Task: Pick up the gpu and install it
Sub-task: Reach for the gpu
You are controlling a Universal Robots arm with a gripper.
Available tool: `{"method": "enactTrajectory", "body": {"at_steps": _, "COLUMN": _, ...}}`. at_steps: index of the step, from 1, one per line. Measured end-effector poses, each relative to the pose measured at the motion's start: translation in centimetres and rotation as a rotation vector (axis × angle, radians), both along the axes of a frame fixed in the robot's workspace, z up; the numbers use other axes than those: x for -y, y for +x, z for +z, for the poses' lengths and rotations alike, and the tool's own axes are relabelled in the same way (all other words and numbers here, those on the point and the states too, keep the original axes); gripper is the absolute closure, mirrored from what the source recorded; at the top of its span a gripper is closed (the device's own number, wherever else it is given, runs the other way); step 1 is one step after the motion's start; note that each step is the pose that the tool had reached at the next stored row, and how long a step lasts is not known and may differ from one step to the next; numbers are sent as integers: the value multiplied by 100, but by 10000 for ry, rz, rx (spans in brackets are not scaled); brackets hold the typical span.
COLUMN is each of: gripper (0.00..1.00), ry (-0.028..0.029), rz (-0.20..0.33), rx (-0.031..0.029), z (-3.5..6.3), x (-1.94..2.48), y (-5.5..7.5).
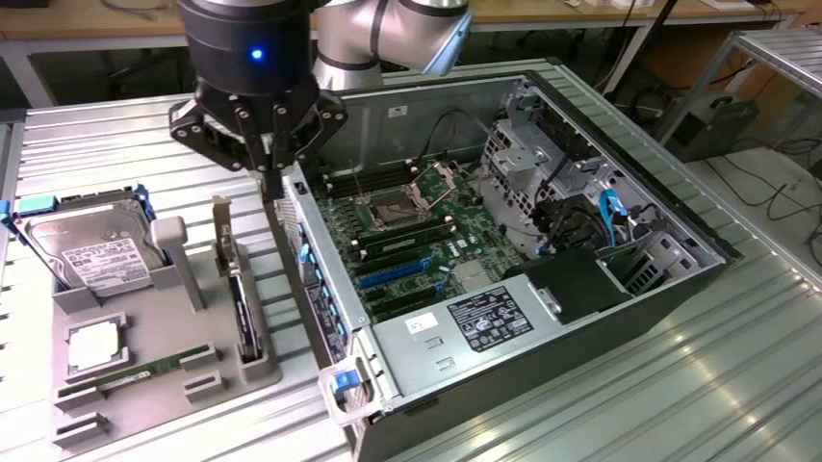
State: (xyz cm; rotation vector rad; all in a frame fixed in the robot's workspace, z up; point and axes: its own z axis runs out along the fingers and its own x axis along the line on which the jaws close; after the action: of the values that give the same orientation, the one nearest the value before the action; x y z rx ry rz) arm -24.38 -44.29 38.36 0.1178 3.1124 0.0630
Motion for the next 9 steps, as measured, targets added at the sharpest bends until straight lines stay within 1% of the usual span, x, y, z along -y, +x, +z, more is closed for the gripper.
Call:
{"method": "enactTrajectory", "body": {"at_steps": 1, "gripper": 89, "ry": -3, "rz": -1, "rx": -1, "z": -15, "x": 1, "y": -47}}
{"method": "enactTrajectory", "body": {"at_steps": 2, "gripper": 89, "ry": -9, "rz": 0, "rx": -1, "z": -42, "x": 1, "y": -131}}
{"method": "enactTrajectory", "body": {"at_steps": 4, "gripper": 89, "ry": -18, "rz": -1, "rx": 0, "z": -85, "x": 2, "y": -259}}
{"method": "enactTrajectory", "body": {"at_steps": 6, "gripper": 89, "ry": -26, "rz": -1, "rx": -4, "z": -108, "x": 2, "y": -307}}
{"method": "enactTrajectory", "body": {"at_steps": 9, "gripper": 89, "ry": -33, "rz": 1, "rx": -42, "z": -122, "x": 2, "y": -319}}
